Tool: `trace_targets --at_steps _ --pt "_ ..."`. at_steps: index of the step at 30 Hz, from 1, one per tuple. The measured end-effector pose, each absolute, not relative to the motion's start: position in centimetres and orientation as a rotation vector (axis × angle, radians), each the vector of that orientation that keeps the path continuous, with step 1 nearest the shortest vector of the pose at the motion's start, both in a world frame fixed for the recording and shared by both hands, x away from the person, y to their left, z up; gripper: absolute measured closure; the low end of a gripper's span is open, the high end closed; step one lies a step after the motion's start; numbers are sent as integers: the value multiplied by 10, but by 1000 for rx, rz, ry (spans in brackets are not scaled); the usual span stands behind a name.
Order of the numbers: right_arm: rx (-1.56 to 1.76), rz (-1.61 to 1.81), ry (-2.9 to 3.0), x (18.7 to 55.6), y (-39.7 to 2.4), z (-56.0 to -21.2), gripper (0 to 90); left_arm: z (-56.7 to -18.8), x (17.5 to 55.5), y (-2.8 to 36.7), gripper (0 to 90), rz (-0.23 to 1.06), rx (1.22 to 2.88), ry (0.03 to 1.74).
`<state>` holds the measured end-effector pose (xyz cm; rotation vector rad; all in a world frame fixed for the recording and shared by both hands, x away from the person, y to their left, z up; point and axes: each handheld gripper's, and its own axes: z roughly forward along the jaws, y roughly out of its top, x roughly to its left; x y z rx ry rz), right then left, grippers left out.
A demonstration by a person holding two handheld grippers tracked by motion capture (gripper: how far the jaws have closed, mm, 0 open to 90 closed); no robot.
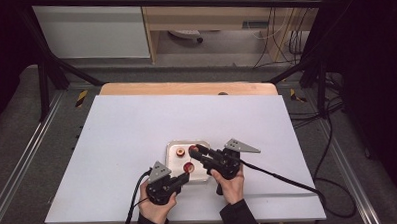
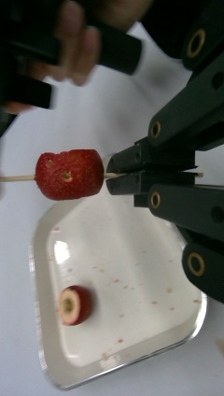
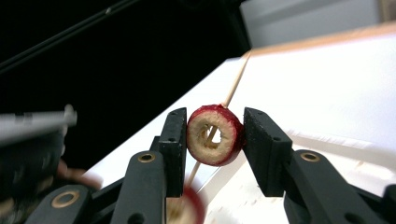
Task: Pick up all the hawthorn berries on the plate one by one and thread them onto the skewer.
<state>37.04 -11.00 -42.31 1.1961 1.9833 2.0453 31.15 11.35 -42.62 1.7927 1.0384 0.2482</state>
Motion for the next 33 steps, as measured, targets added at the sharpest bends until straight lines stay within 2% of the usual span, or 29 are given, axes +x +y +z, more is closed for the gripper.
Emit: trace_targets --at_steps 12,17,24,29,33 --pt "1224 2003 2003 368 -108 -427 603 -429 321 111 883 263 1810 1016" --pt "1204 1956 2004 369 -116 -417 426 -432 319 122 883 260 1814 999" --pt "1188 1685 2148 375 -132 -408 184 -433 315 141 883 261 1840 971" --pt "1164 1539 2272 380 -135 -410 105 -433 312 155 883 270 1858 958" --pt "1175 1467 2337 387 -137 -409 98 -432 312 169 883 266 1858 957"
